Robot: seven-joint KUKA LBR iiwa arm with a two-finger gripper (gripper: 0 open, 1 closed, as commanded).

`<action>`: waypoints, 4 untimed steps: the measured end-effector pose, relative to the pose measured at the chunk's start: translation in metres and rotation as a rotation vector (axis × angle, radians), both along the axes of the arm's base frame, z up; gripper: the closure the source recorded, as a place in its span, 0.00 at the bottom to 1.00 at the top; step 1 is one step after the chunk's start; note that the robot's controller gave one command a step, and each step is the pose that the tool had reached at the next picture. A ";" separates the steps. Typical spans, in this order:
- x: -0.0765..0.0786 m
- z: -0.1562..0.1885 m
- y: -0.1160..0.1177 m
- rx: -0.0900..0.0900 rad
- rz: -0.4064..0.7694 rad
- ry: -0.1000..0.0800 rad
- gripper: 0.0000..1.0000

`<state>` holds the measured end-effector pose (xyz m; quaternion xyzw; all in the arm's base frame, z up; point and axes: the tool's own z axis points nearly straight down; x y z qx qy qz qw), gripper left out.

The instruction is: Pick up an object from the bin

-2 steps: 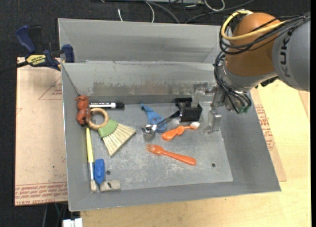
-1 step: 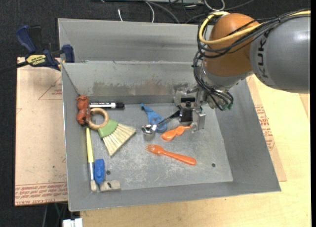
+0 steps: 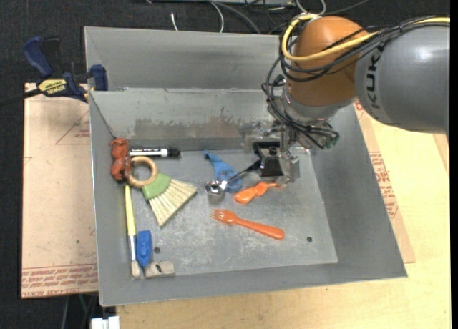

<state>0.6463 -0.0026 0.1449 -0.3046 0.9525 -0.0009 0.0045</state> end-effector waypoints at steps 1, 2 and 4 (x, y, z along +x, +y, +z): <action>-0.010 -0.078 -0.031 -0.001 0.178 0.001 0.00; -0.003 -0.074 -0.032 -0.005 0.565 -0.014 1.00; -0.005 -0.031 -0.030 -0.001 0.563 -0.009 1.00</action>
Offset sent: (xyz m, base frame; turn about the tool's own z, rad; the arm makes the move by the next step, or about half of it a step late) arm -0.0038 -0.0320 -0.0749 -0.5710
